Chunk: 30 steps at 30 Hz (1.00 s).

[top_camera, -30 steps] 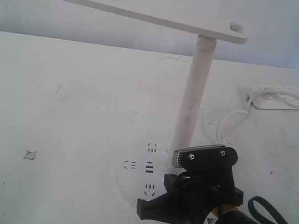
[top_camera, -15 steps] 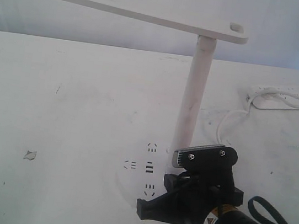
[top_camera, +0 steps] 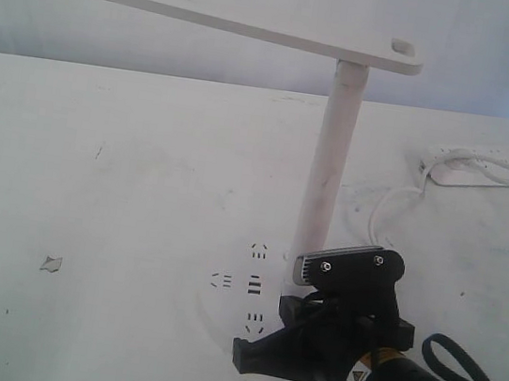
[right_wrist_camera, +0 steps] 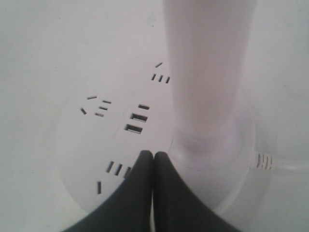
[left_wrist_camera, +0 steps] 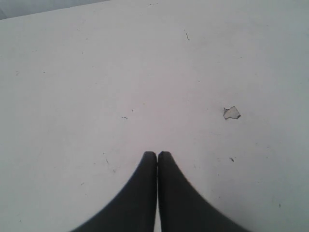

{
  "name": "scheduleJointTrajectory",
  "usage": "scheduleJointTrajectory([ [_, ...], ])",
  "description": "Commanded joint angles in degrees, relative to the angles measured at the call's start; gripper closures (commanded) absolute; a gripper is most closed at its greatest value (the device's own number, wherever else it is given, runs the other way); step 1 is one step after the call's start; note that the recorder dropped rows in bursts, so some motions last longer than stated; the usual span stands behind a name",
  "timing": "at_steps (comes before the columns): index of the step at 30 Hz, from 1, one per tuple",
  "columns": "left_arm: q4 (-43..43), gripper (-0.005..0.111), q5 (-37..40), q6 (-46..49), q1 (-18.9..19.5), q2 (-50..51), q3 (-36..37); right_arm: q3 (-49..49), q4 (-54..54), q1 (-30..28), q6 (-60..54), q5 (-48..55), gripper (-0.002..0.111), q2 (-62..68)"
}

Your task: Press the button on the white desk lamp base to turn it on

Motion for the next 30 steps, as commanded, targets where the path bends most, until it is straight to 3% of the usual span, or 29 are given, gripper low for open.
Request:
scheduleJointTrajectory([
  [1,-0.5,0.107,0.1,0.0,0.0,-0.2,0.1,-0.1,-0.2,0.3,-0.9,-0.9,0.108,-0.4],
  [30,-0.5,0.107,0.1,0.0,0.0,-0.2,0.1,-0.1,-0.2,0.3,-0.8,-0.3,0.108,-0.4],
])
